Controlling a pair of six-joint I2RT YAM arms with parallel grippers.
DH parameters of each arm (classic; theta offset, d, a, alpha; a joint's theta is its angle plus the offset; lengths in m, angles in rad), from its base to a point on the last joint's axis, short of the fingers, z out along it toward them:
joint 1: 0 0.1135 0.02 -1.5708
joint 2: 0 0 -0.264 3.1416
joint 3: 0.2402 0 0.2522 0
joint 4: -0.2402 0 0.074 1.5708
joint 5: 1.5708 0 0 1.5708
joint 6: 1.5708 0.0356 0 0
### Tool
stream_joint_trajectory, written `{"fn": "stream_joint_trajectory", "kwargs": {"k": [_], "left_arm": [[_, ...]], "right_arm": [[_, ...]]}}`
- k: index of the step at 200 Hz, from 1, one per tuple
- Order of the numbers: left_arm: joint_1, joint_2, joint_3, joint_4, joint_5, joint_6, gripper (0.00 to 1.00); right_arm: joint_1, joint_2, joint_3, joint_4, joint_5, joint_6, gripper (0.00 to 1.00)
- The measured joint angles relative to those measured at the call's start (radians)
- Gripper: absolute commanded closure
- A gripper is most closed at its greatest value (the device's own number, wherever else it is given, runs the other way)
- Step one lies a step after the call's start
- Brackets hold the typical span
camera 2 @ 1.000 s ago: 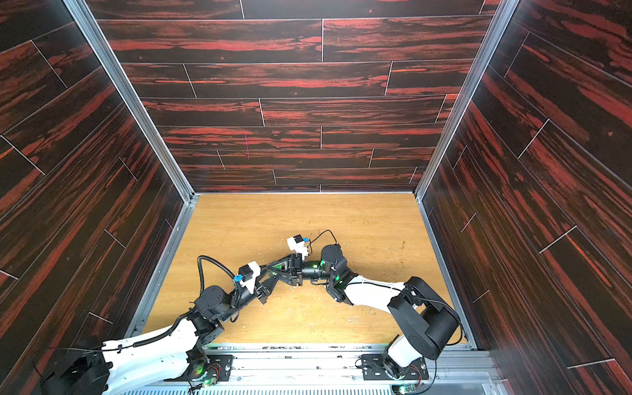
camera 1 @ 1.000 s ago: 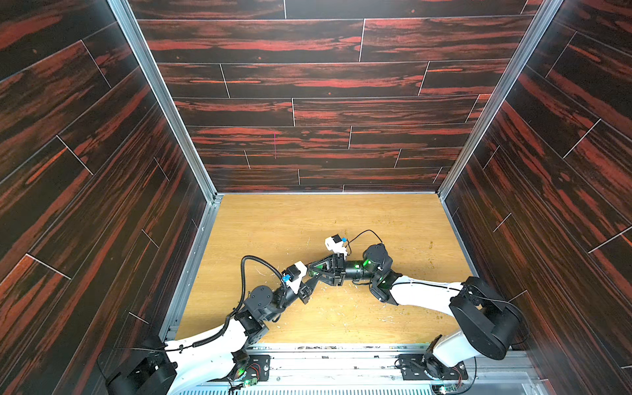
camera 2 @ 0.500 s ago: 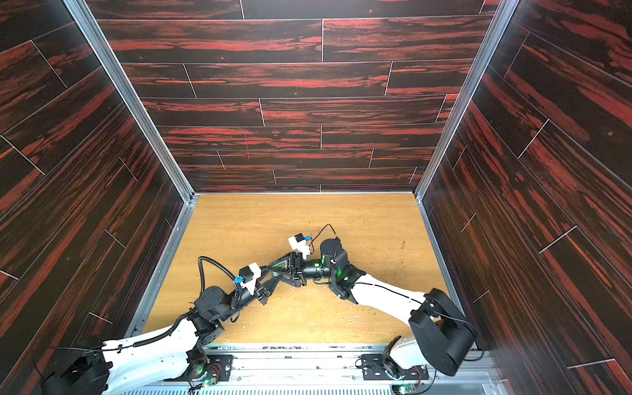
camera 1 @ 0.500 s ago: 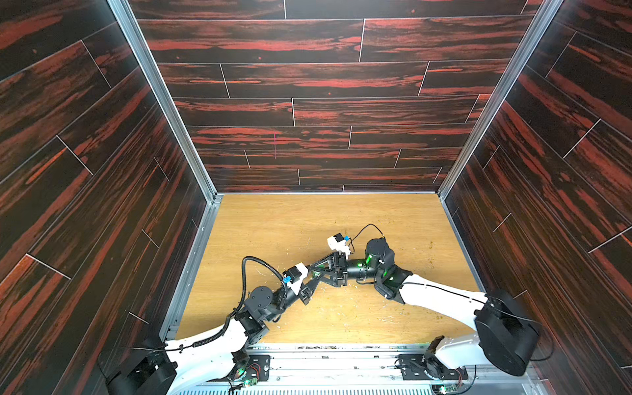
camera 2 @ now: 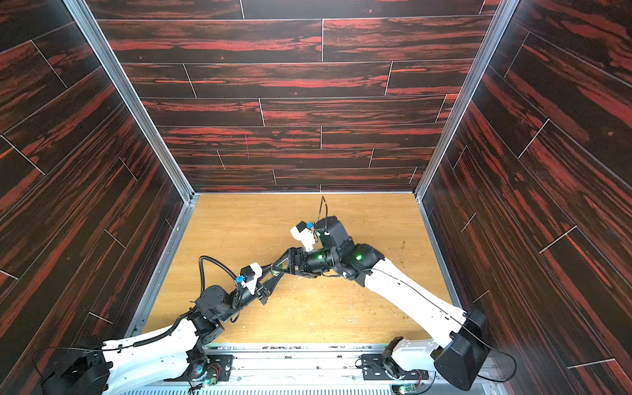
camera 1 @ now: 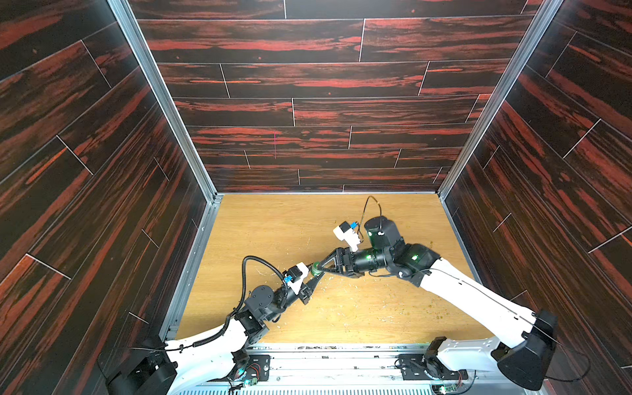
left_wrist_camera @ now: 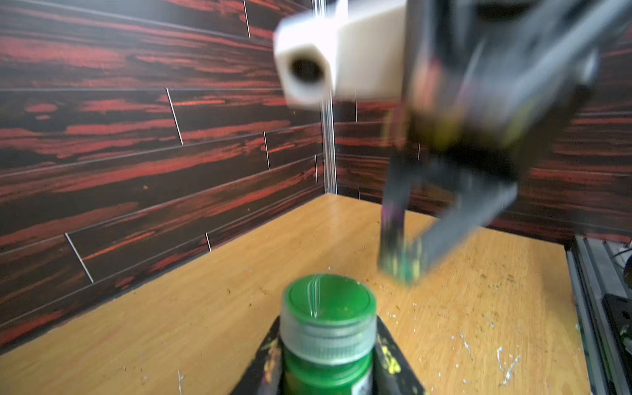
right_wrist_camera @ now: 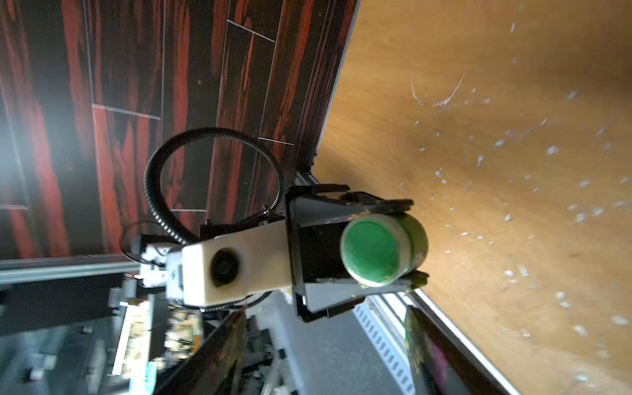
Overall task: Close the paint jar lid
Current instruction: Screw the lid onto the paint jar.
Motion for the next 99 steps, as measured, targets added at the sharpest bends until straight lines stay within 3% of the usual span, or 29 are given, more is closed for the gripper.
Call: {"fn": "stream_joint_trajectory", "kwargs": {"k": [46,99], "left_arm": [[0.000,0.000,0.000,-0.055,0.013,0.000,0.90],[0.001,0.000,0.002,-0.077,0.032,0.003,0.90]], "right_arm": [[0.000,0.124,0.320,-0.384,0.132,-0.422,0.29],[0.001,0.230,0.327,-0.537,0.177,-0.714,0.33]]}}
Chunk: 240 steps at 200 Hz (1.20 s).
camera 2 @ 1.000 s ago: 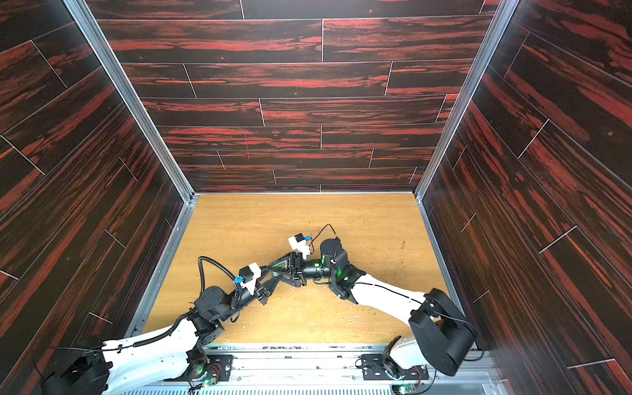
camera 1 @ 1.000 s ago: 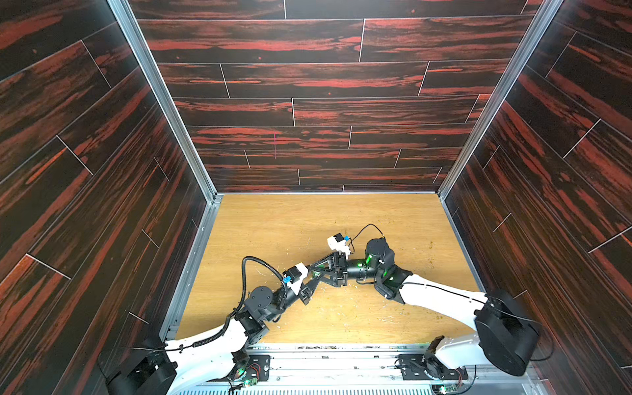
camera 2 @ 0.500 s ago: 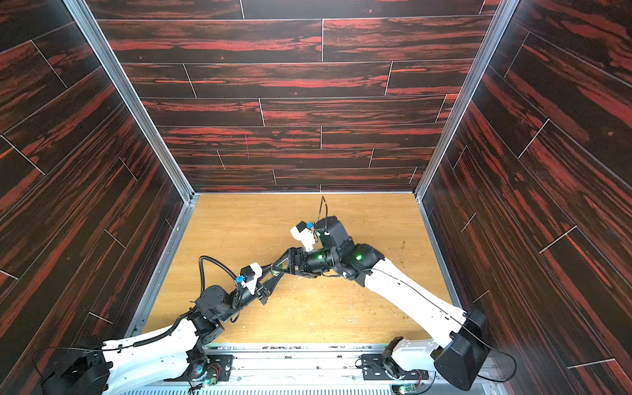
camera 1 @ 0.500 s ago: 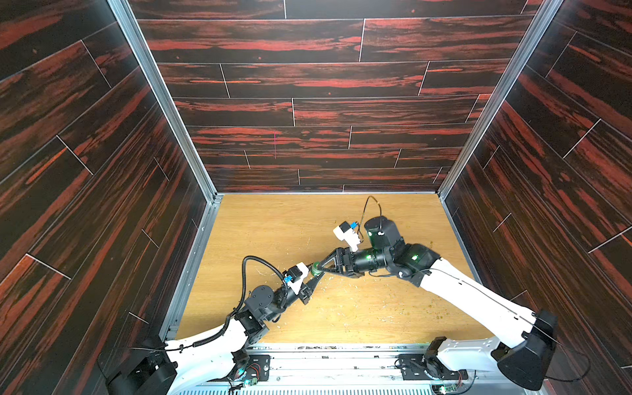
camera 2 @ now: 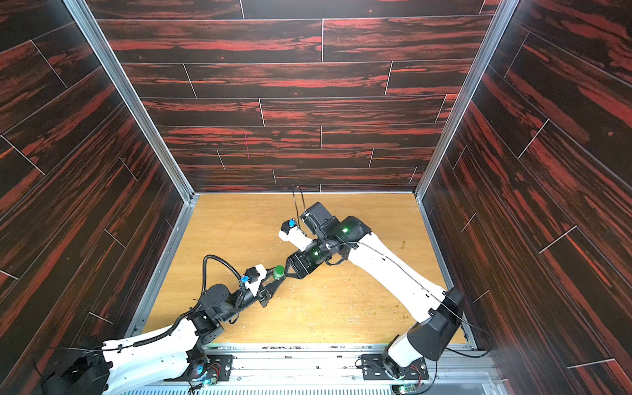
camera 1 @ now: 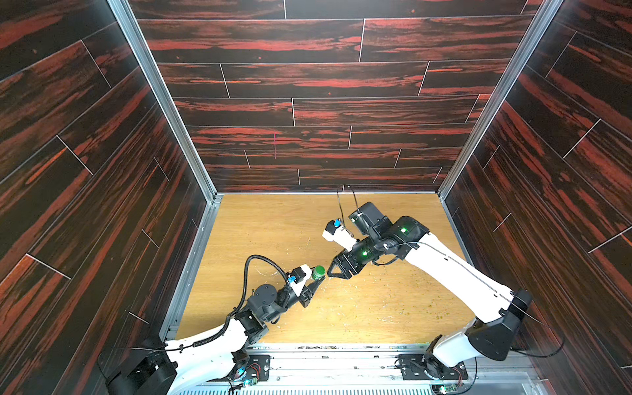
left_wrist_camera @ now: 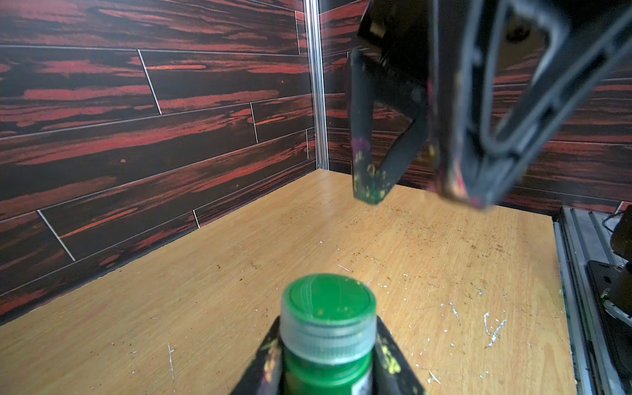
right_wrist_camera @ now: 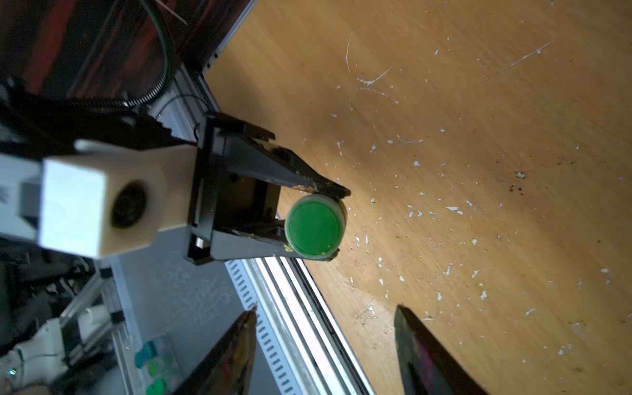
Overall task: Close the paint jar lid
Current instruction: Screw the lid onto the paint jar.
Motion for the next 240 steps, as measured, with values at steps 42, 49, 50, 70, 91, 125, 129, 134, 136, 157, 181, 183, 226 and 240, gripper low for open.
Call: {"fn": "stream_joint_trajectory", "kwargs": {"k": [42,49,50,70,91,125,129,134,136,157,181,183,226,240], "left_arm": [[0.000,0.013,0.004,-0.007,0.013,0.001,0.90],[0.000,0.014,0.004,-0.009,0.014,0.001,0.90],[0.000,0.014,0.004,-0.009,0.014,0.001,0.90],[0.000,0.014,0.006,-0.010,0.017,0.001,0.90],[0.000,0.014,0.006,-0.013,0.020,0.001,0.90],[0.000,0.015,0.012,-0.023,0.021,0.001,0.90],[0.000,0.016,0.012,-0.024,0.021,0.001,0.90],[0.000,0.016,0.012,-0.024,0.021,0.001,0.90],[0.000,0.017,0.012,-0.024,0.021,0.001,0.90],[0.000,0.018,0.012,-0.024,0.021,0.001,0.90],[0.000,0.018,0.012,-0.024,0.021,0.002,0.90],[0.000,0.018,0.012,-0.024,0.021,0.002,0.90],[0.000,0.018,0.012,-0.024,0.021,0.004,0.90],[0.000,0.018,0.012,-0.024,0.021,0.004,0.90]], "right_arm": [[0.006,0.006,0.001,-0.013,-0.030,-0.134,0.33],[0.011,0.013,0.005,-0.019,-0.034,-0.151,0.33],[0.011,0.014,0.006,-0.019,-0.034,-0.153,0.33],[0.023,0.046,0.023,-0.027,-0.039,-0.192,0.33],[0.029,0.085,0.033,-0.031,-0.030,-0.219,0.34],[0.032,0.138,0.076,-0.045,-0.013,-0.249,0.36],[0.033,0.143,0.081,-0.045,-0.013,-0.251,0.36],[0.034,0.148,0.087,-0.045,-0.013,-0.254,0.36],[0.034,0.150,0.090,-0.045,-0.013,-0.254,0.36],[0.035,0.156,0.105,-0.046,-0.017,-0.263,0.37],[0.035,0.169,0.133,-0.053,-0.017,-0.273,0.37],[0.035,0.170,0.134,-0.053,-0.017,-0.273,0.38],[0.035,0.205,0.151,-0.062,-0.015,-0.277,0.38],[0.035,0.218,0.155,-0.067,-0.015,-0.276,0.39]]}}
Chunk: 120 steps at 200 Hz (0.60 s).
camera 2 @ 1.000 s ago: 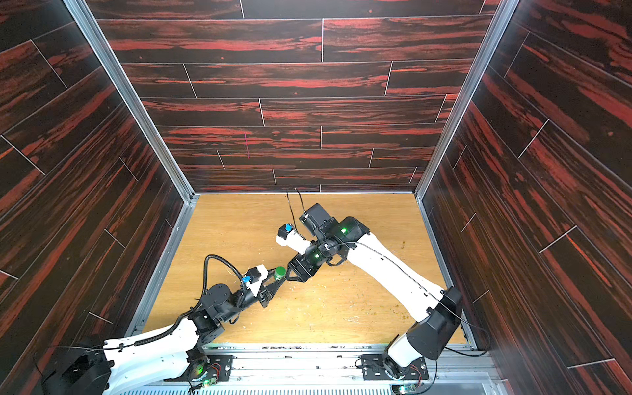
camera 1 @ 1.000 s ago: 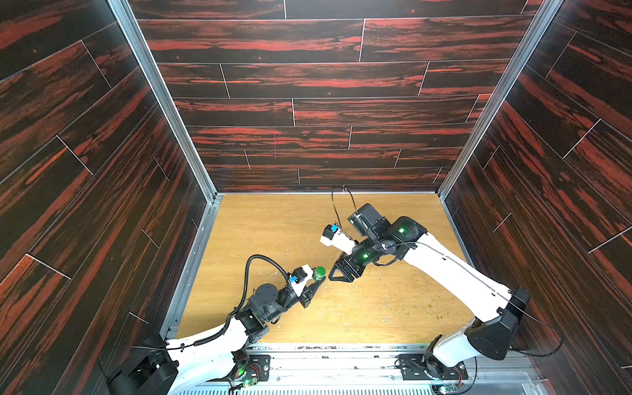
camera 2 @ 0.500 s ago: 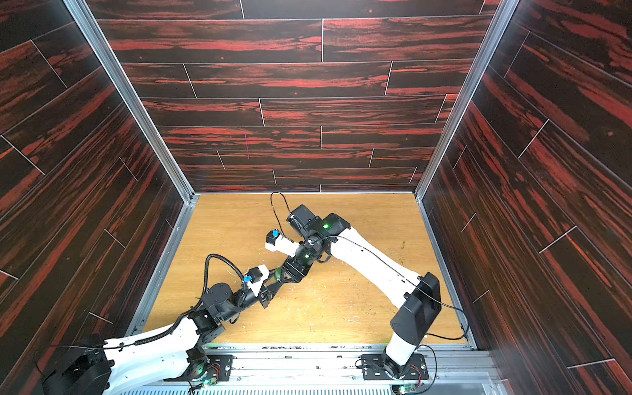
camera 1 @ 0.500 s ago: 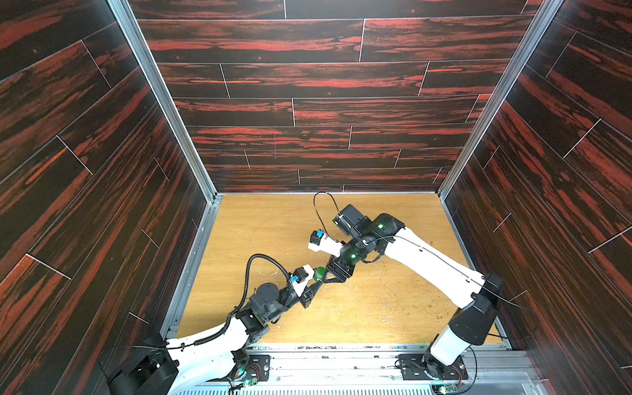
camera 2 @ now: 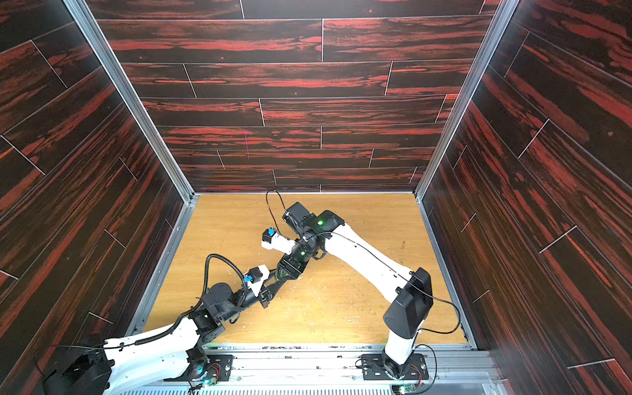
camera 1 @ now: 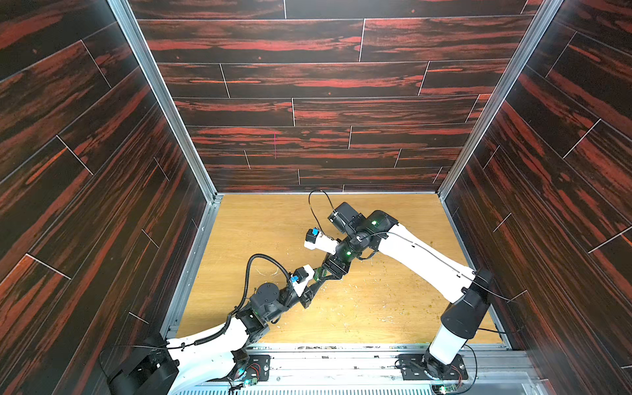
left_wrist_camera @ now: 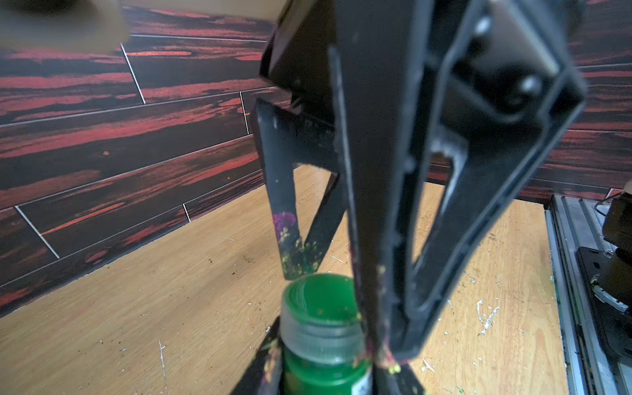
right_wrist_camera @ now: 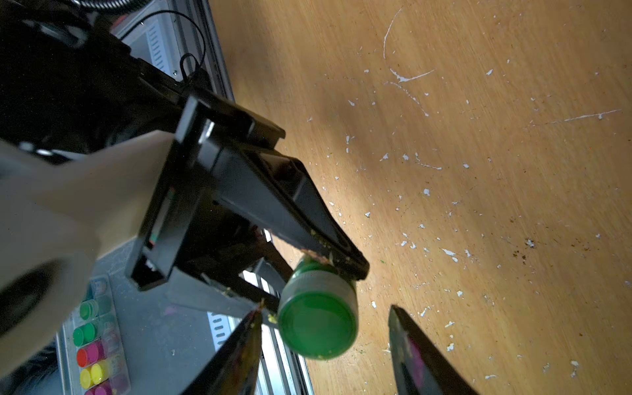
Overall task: Close the paint jar lid
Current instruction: Screw the lid onto the paint jar.
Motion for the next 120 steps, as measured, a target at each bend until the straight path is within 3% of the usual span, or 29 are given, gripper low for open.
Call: {"fn": "stream_joint_trajectory", "kwargs": {"k": [37,59,120], "left_arm": [[0.000,0.000,0.000,0.000,0.000,0.000,0.90],[0.000,0.000,0.000,0.000,0.000,0.000,0.90],[0.000,0.000,0.002,0.001,0.002,0.000,0.90]], "right_arm": [[0.000,0.008,0.007,-0.006,-0.008,-0.001,0.49],[0.000,0.008,0.019,-0.011,-0.017,-0.010,0.61],[0.000,0.018,0.045,-0.043,-0.026,-0.012,0.65]]}}
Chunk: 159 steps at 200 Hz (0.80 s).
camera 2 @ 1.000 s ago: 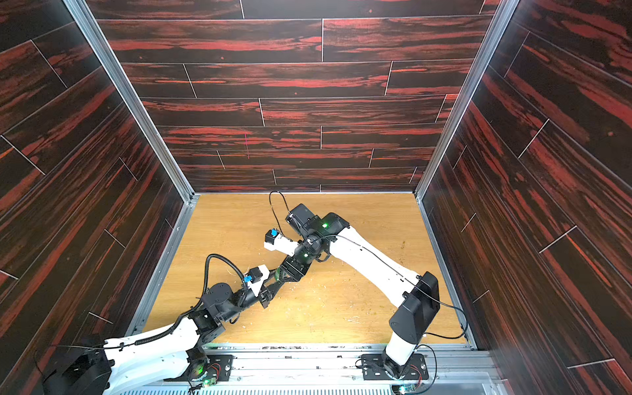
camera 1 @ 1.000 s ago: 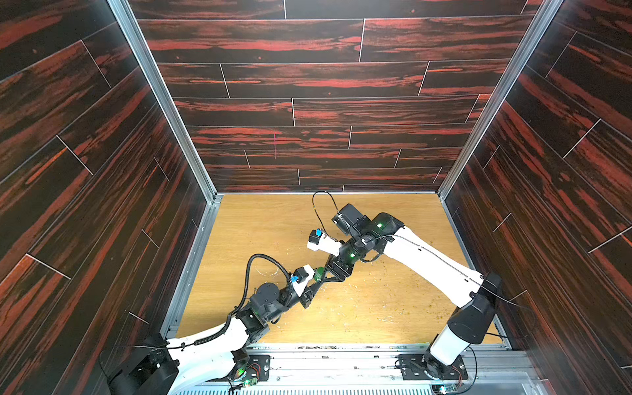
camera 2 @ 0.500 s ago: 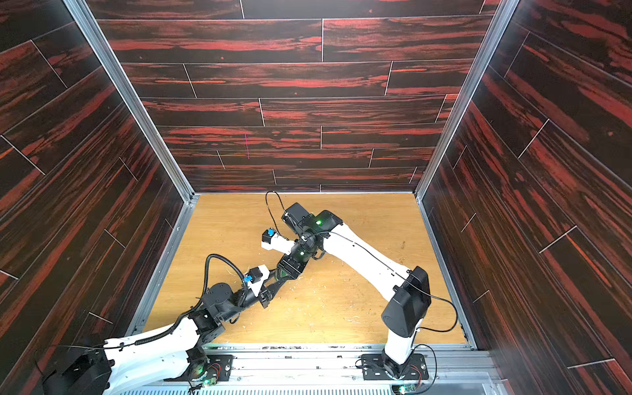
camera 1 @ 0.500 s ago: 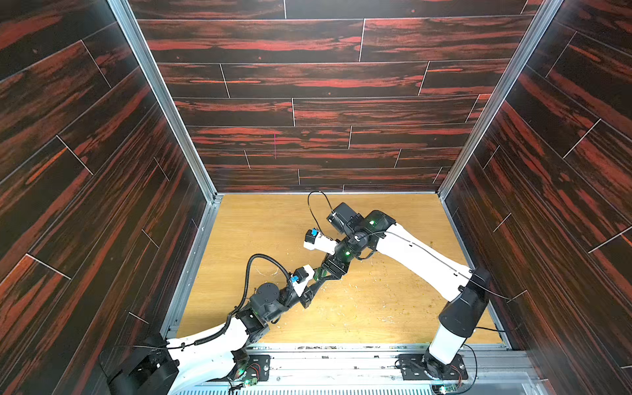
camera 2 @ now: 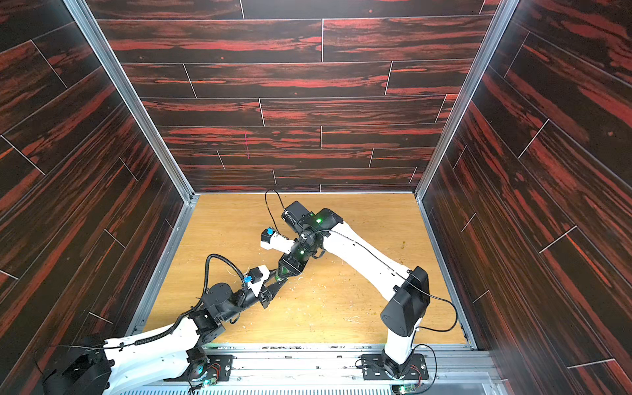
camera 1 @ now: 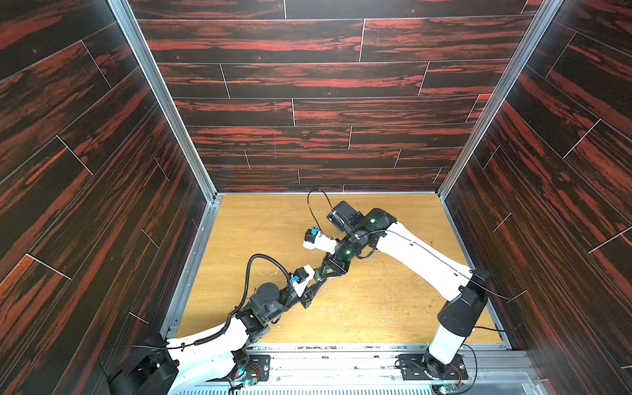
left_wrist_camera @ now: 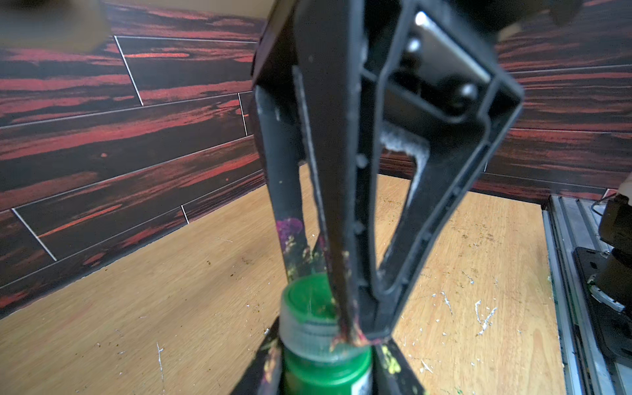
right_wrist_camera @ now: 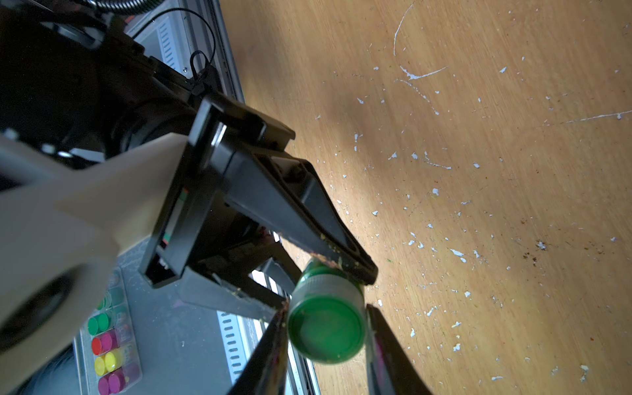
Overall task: Close the paint jar lid
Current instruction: Screw the lid onto the paint jar.
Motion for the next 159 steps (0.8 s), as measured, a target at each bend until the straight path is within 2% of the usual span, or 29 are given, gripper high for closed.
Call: {"fn": "stream_joint_trajectory", "kwargs": {"k": [70,130,159], "left_arm": [[0.000,0.000,0.003,-0.004,0.006,0.000,0.90],[0.000,0.000,0.003,-0.045,0.020,0.000,0.90],[0.000,0.000,0.003,-0.051,0.020,0.000,0.90]], "right_arm": [[0.004,0.012,0.023,-0.029,0.006,-0.019,0.67],[0.064,0.012,0.026,-0.037,0.141,-0.069,0.69],[0.074,0.012,0.026,-0.037,0.163,-0.074,0.70]]}}
